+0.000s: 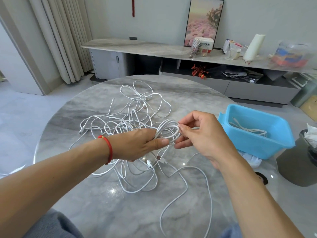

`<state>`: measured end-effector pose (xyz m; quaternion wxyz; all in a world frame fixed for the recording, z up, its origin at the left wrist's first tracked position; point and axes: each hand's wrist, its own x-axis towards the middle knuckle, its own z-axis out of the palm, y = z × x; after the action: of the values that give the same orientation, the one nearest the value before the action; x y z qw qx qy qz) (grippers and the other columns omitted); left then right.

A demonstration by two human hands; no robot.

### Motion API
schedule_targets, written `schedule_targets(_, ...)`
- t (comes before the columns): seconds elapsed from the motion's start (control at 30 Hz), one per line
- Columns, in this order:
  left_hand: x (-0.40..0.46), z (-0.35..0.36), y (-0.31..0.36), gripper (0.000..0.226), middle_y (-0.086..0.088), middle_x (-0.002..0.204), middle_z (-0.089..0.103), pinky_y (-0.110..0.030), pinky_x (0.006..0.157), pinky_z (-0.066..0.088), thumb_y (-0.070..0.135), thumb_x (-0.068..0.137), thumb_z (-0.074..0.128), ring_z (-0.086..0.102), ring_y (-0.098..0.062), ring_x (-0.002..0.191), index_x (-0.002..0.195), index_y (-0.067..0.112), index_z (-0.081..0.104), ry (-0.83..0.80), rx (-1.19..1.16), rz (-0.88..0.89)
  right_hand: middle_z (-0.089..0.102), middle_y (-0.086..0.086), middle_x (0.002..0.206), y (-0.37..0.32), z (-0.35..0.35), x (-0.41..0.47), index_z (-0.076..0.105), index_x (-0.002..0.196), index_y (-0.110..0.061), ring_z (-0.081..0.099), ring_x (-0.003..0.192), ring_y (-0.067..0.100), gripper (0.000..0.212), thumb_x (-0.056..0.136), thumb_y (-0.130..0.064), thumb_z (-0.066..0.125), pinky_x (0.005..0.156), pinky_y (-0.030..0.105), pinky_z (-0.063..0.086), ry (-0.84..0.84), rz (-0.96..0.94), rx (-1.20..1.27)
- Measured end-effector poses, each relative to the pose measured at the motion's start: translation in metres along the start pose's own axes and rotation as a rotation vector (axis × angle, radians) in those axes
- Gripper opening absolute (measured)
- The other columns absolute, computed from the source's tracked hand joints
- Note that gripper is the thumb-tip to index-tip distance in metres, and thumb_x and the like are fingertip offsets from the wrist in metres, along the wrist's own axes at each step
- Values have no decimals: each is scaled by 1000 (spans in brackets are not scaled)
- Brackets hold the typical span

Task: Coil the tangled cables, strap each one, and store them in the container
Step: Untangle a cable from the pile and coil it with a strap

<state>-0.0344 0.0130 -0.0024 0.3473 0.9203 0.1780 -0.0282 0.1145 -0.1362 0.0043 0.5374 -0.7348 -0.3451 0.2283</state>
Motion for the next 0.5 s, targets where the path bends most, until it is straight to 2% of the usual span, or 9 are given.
schedule_targets(0.1,0,2,2,56,10,56,57,-21,43,41,66,91,40,47,-14,41,78,15,57,-29,-73,12,73,7,79,1,2,1,67,93,-8,77,64,30,6,98,-4,67,73,48,65,0,35,71)
schedule_targets(0.17,0,3,2,51,11,55,59,-24,40,41,62,95,42,46,-19,41,75,17,52,-46,-129,-3,73,12,84,1,3,1,67,96,-4,77,68,31,5,98,0,65,74,49,65,-24,50,142)
schedule_targets(0.27,1,3,1,44,10,53,55,-23,37,39,60,94,47,44,-15,39,73,21,46,-42,-173,-27,71,21,95,-1,3,1,67,99,-2,78,71,32,7,98,4,63,74,45,66,-46,49,199)
schedule_targets(0.33,2,2,0,45,8,55,53,-23,38,39,60,93,50,43,-16,40,75,19,45,-74,-174,-5,73,18,91,-1,4,1,68,99,-3,78,70,32,8,98,3,64,74,45,65,-32,46,186)
schedule_targets(0.43,3,-1,-3,51,3,56,56,-25,39,40,62,95,45,45,-20,40,72,17,48,-123,-159,16,73,17,90,-1,5,2,69,101,-5,78,69,32,8,98,1,65,72,41,66,-19,49,185)
schedule_targets(0.5,4,-1,-6,56,-4,60,61,-25,42,44,63,97,41,50,-19,42,73,13,53,-93,-136,6,71,18,95,-2,7,2,69,102,-5,78,70,30,8,98,0,65,69,37,65,-17,34,220)
